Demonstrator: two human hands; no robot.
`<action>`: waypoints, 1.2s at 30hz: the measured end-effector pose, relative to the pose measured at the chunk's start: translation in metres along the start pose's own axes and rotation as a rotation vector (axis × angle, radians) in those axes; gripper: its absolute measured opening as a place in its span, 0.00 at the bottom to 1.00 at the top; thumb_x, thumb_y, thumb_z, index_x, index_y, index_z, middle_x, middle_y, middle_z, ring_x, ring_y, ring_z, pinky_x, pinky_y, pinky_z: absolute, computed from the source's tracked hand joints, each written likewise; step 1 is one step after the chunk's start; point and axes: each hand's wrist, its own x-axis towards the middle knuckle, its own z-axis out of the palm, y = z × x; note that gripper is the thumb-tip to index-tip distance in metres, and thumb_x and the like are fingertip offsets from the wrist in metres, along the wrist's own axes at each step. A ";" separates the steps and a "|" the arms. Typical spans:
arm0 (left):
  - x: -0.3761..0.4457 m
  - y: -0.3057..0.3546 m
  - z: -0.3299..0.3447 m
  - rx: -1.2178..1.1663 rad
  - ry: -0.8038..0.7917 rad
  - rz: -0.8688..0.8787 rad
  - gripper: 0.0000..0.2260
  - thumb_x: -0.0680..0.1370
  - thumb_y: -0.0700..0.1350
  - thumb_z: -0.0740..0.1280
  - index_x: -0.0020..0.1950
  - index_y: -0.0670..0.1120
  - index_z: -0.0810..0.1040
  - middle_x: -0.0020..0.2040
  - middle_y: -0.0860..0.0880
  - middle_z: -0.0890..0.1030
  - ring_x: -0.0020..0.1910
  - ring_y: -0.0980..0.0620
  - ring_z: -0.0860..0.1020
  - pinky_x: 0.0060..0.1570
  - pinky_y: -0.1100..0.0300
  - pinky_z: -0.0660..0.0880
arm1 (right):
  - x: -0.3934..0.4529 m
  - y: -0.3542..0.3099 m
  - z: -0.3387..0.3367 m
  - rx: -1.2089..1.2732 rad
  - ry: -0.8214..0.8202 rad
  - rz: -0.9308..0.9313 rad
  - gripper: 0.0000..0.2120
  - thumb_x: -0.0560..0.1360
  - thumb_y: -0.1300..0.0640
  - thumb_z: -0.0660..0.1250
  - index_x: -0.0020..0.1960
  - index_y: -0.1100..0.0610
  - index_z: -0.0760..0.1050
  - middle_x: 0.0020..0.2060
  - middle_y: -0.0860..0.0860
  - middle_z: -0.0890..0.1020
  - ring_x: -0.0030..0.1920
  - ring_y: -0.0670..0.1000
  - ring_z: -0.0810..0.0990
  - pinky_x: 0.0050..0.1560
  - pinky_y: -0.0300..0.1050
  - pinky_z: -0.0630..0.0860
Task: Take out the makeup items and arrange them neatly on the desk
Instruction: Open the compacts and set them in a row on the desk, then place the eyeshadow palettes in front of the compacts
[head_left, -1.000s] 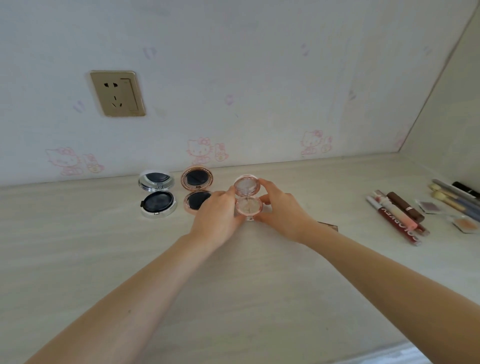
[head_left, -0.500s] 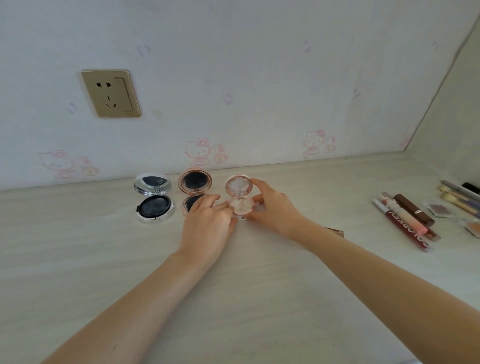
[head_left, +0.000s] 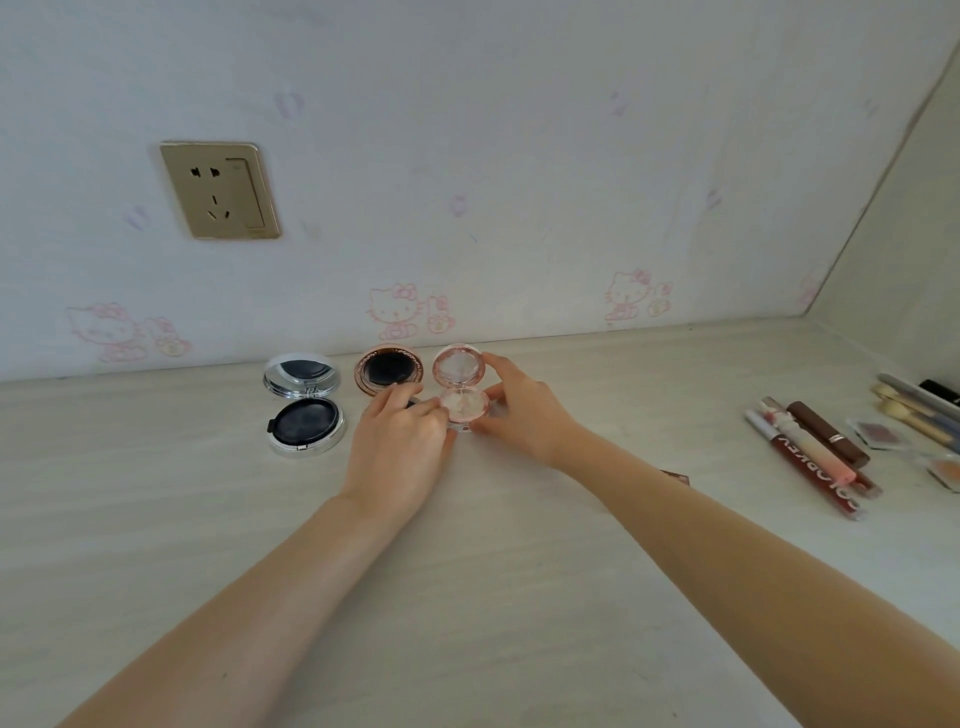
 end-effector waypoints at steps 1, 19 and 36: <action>0.000 -0.001 0.001 -0.002 0.003 0.002 0.05 0.67 0.42 0.76 0.38 0.42 0.84 0.38 0.49 0.85 0.50 0.44 0.81 0.51 0.53 0.76 | 0.000 0.000 0.000 0.001 0.002 0.003 0.34 0.71 0.54 0.71 0.73 0.47 0.60 0.50 0.51 0.82 0.48 0.49 0.77 0.47 0.37 0.67; -0.007 0.006 -0.008 -0.058 0.045 -0.009 0.07 0.67 0.38 0.74 0.43 0.40 0.83 0.41 0.48 0.85 0.53 0.44 0.80 0.48 0.51 0.77 | -0.033 -0.001 -0.034 -0.368 -0.073 -0.003 0.30 0.79 0.55 0.62 0.77 0.59 0.53 0.71 0.57 0.68 0.71 0.56 0.65 0.68 0.44 0.61; -0.009 0.124 -0.017 -0.406 -0.228 0.071 0.13 0.76 0.55 0.65 0.56 0.50 0.76 0.53 0.50 0.78 0.60 0.52 0.72 0.50 0.55 0.72 | -0.147 0.026 -0.122 -0.535 -0.072 0.100 0.23 0.80 0.50 0.60 0.73 0.55 0.63 0.67 0.49 0.73 0.64 0.51 0.72 0.57 0.35 0.63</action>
